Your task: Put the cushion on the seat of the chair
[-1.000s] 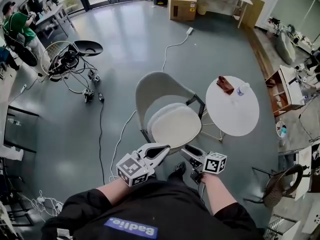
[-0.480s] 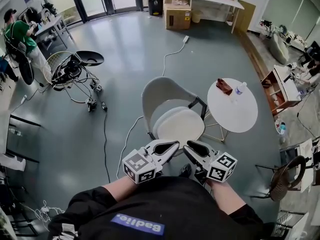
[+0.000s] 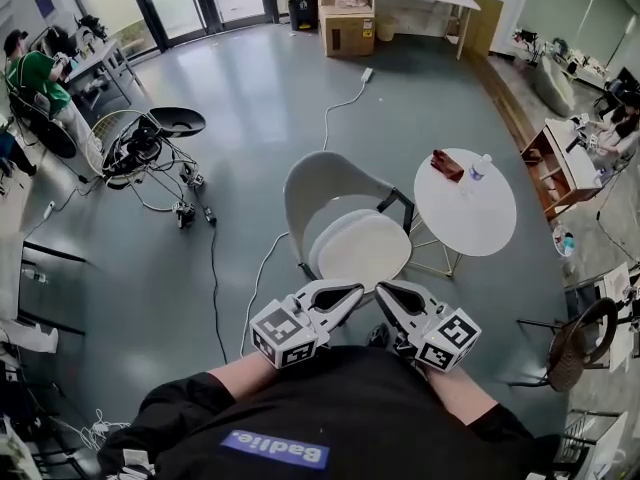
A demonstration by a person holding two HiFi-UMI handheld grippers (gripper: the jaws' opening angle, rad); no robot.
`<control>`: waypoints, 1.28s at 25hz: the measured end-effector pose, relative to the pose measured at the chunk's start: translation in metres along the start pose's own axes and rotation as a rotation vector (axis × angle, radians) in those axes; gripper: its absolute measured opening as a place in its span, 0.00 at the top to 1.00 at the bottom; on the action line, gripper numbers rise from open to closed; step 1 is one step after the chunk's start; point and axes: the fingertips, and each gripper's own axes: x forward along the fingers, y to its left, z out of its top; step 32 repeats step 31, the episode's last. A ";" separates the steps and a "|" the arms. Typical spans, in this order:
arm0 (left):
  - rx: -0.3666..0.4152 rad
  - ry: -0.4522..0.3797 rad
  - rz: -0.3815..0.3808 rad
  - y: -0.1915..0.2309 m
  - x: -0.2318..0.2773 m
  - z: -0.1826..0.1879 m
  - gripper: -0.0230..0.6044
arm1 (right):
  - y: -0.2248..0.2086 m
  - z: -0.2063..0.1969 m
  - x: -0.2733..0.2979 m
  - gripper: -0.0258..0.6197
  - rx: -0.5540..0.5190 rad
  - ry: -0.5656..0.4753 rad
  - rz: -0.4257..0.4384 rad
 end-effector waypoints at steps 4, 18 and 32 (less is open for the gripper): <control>0.035 0.018 -0.025 -0.005 0.004 -0.004 0.94 | 0.003 0.000 0.001 0.91 -0.020 -0.010 -0.002; 0.047 0.022 -0.026 -0.007 0.009 -0.006 0.94 | 0.002 -0.002 -0.003 0.91 -0.034 -0.005 -0.002; 0.033 0.018 -0.023 -0.009 0.009 -0.001 0.94 | 0.002 -0.002 -0.003 0.91 -0.031 -0.006 -0.008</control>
